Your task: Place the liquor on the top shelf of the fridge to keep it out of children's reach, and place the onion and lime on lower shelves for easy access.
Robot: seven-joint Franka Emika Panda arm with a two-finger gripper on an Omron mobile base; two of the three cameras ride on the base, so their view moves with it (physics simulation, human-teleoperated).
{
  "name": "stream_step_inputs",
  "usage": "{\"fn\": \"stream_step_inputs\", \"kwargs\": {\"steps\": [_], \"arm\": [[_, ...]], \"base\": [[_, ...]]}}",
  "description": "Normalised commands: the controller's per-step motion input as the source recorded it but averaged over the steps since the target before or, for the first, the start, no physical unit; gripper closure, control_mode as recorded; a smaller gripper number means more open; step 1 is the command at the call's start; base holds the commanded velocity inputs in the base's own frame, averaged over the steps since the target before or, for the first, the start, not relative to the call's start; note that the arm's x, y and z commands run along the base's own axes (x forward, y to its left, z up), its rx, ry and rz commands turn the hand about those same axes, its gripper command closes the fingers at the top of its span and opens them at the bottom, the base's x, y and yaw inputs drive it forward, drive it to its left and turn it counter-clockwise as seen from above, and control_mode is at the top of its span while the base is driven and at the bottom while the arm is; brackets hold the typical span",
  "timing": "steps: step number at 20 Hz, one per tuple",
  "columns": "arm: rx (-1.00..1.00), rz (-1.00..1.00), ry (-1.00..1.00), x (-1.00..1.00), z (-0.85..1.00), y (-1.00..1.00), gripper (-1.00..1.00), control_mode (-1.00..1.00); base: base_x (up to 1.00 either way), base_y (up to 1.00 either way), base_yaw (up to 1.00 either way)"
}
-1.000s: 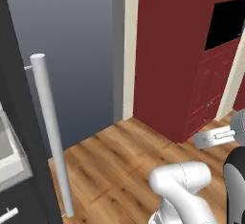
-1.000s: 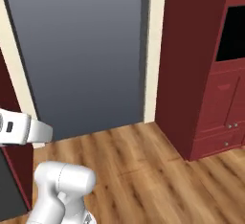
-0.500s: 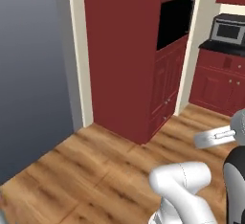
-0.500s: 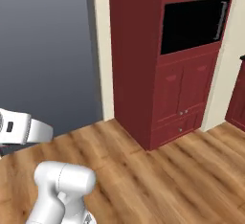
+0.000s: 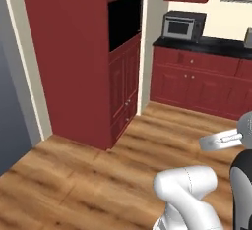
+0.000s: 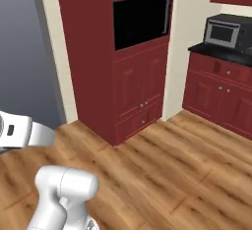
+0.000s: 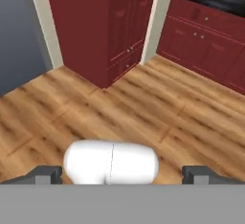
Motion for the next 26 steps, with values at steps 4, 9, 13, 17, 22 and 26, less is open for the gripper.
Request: {"fn": "stream_step_inputs", "kwargs": {"steps": [4, 9, 13, 17, 22, 26], "arm": [[0.0, 0.0, 0.0, 0.0, 0.0, 0.0, -1.0, 1.0], [0.0, 0.0, 0.0, 0.0, 0.0, 0.0, -1.0, 1.0], [0.0, 0.0, 0.0, 0.0, 0.0, 0.0, -1.0, 1.0], [0.0, 0.0, 0.0, 0.0, 0.0, 0.0, -1.0, 1.0], [0.0, 0.0, 0.0, 0.0, 0.0, 0.0, -1.0, 1.0], [0.0, 0.0, 0.0, 0.0, 0.0, 0.0, -1.0, 1.0]], "base": [[-0.1, -0.47, -0.45], [0.0, -0.49, -0.49], [0.0, -0.55, -0.49], [0.0, -0.52, -0.51], [0.0, -0.4, -0.5], [0.0, -0.03, -0.47]]}}
